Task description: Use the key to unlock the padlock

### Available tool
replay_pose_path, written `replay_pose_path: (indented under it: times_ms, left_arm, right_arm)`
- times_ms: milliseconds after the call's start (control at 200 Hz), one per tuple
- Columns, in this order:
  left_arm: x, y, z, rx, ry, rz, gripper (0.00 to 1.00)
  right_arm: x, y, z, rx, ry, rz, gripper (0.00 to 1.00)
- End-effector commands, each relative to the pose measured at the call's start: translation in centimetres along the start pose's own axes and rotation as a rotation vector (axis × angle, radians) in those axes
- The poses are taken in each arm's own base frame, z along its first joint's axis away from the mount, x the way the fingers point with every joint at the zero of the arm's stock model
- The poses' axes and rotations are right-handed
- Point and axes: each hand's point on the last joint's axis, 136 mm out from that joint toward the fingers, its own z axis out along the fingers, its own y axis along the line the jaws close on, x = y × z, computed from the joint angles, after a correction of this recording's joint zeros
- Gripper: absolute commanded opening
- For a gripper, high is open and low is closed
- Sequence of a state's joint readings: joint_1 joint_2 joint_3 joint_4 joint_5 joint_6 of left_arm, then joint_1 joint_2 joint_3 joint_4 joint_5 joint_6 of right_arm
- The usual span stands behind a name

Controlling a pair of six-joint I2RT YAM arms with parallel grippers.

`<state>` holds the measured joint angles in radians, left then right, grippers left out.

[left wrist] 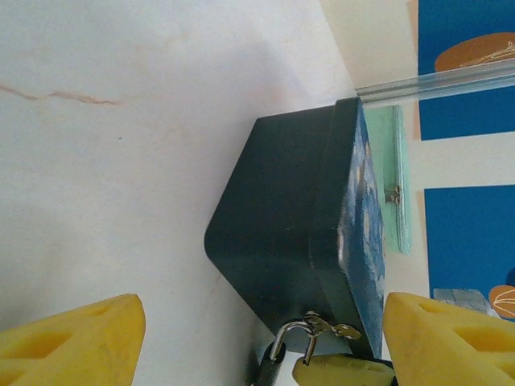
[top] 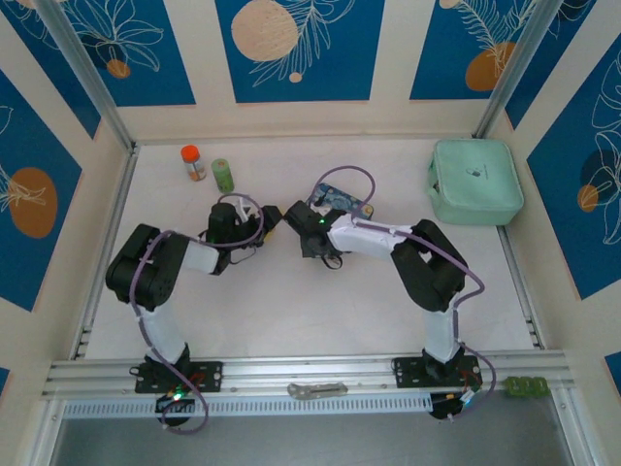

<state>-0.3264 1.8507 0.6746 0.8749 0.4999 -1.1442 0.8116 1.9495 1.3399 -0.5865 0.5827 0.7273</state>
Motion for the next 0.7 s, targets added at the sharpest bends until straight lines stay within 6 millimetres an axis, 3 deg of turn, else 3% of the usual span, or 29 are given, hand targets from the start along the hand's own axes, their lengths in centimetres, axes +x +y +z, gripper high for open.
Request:
replay_pose_path:
  times_ms: [0, 135, 465, 695]
  left_arm:
    - [-0.4, -1.2, -0.1, 0.092, 0.002, -0.023, 0.77]
    - [-0.3, -1.4, 0.0, 0.11, 0.007, -0.025, 0.75]
    - [-0.2, -1.5, -0.4, 0.077, 0.013, 0.005, 0.75]
    - [-0.2, -1.5, -0.6, 0.076, 0.012, 0.005, 0.75]
  right_arm:
    - [-0.9, -0.8, 0.4, 0.066, -0.024, -0.009, 0.51]
    - [-1.0, -0.2, 0.9, 0.056, -0.038, -0.041, 0.45]
    - [-0.5, -1.7, 2.7, 0.141, -0.034, -0.069, 0.36]
    - [-1.3, -1.5, 1.7, 0.064, -0.086, -0.08, 0.22]
